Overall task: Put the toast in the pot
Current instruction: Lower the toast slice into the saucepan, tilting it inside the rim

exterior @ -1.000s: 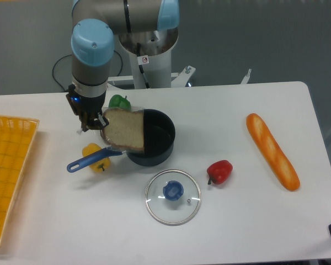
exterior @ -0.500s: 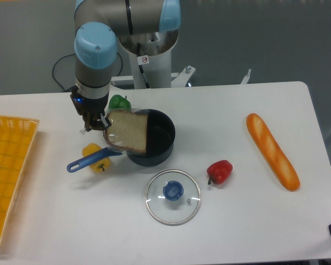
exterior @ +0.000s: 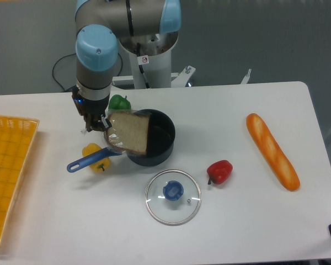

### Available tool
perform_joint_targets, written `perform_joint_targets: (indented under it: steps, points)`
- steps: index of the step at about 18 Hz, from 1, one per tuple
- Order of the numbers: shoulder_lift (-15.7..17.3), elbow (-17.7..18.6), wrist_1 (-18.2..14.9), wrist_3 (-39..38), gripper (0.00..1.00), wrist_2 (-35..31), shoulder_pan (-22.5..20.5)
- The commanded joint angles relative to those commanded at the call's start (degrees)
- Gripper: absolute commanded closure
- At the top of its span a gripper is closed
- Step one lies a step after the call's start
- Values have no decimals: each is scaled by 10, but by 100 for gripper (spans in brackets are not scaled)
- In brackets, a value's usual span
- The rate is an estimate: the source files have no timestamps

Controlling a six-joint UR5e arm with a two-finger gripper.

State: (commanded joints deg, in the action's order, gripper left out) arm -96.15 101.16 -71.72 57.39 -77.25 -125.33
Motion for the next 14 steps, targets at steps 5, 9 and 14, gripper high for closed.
perform_joint_targets:
  steps: [5,9,14]
  points:
    - [-2,0,1,5,96,-1,2]
    - [-5,1,2,10,89,-1,3]
    - [-5,4,2,10,70,-2,3]
